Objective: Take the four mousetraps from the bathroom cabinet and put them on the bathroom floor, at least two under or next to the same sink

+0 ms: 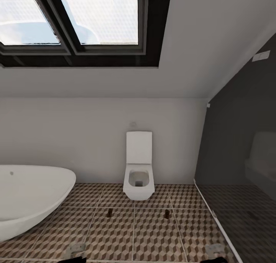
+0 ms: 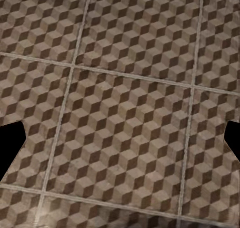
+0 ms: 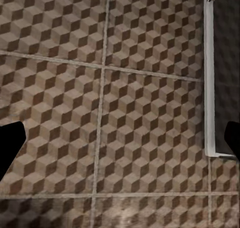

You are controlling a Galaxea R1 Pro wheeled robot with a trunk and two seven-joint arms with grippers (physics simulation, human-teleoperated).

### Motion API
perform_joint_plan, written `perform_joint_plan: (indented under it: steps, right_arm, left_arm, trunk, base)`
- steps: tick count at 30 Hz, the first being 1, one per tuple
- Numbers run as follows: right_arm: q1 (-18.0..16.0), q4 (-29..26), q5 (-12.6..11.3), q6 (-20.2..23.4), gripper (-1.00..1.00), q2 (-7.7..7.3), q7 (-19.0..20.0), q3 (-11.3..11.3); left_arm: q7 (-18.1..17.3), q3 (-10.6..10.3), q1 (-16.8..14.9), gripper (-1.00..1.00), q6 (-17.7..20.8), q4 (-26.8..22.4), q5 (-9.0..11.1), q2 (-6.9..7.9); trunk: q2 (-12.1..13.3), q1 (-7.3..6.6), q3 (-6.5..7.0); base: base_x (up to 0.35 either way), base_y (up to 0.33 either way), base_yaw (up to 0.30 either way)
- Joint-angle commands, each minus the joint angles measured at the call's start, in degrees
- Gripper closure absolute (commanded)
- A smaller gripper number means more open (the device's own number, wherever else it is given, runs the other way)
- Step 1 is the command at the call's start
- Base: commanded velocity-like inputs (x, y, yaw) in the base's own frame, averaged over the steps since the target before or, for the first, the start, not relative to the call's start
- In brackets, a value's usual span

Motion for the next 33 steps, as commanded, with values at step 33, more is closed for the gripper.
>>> perform_joint_plan:
  steps: [33]
  right_arm:
    - [20.45,0.15,-0.87,0.7,-1.0,5.3,0.45,0.43]
  left_arm:
    - [-0.99,0.33,13.22,-1.0,-0.47,0.08,-0.49,-2.19]
  trunk:
    - [9.98,-5.49,4.42]
  base:
    - [0.0,0.0,0.0]
